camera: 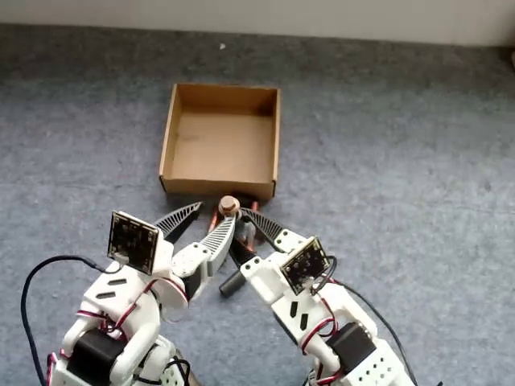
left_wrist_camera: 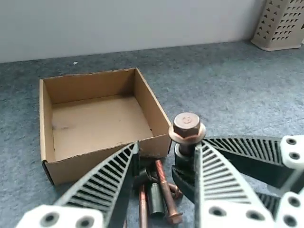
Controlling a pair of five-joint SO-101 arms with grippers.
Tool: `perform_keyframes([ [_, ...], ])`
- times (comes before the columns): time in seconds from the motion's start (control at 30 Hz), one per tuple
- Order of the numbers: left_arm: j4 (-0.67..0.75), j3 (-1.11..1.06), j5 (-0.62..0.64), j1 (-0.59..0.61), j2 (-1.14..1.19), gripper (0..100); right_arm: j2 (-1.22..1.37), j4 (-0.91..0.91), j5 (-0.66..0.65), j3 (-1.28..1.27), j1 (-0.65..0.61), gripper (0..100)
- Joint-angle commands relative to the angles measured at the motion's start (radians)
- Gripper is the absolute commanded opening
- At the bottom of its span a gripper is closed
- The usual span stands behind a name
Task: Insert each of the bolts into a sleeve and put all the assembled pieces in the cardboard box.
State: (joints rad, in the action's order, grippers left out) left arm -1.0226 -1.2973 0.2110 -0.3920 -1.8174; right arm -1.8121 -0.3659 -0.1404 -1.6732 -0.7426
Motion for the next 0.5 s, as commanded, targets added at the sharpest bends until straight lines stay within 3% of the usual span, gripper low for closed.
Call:
perform_keyframes([
  [0.0,-0.101,0.125,-0.011,-0.002,0.002,21,-0.01,0.008,0.014,-0.028,0.027,0.5],
  [0.27,-0.163,0.203,-0.012,0.018,0.002,21,-0.015,-0.2,0.17,-0.015,0.183,0.5],
  [0.47,-0.161,0.18,-0.008,0.226,0.002,21,-0.008,-0.222,0.172,0.004,0.268,0.5],
])
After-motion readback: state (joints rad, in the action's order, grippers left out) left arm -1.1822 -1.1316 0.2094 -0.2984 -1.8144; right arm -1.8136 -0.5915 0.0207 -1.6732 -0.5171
